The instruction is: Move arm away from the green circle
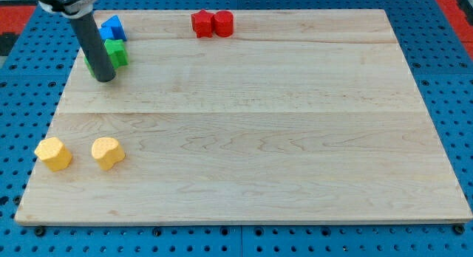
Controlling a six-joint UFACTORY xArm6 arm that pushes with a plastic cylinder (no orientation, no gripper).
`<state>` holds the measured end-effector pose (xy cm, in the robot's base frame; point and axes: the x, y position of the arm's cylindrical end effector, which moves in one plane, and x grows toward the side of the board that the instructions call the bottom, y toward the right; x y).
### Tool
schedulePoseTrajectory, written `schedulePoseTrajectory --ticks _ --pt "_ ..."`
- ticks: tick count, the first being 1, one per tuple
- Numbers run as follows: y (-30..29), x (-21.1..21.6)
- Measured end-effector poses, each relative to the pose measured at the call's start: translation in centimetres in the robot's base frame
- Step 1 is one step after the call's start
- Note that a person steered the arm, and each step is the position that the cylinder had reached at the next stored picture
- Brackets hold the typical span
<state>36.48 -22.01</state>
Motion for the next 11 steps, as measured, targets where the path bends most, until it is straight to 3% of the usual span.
schedulePoseTrajectory --ticks 3,8,9,10,11 --pt "5.2 2.6" --pt "5.3 2.6" --pt "8.6 2.6" --pt "20.3 1.0" --pt "30.8 -4.2"
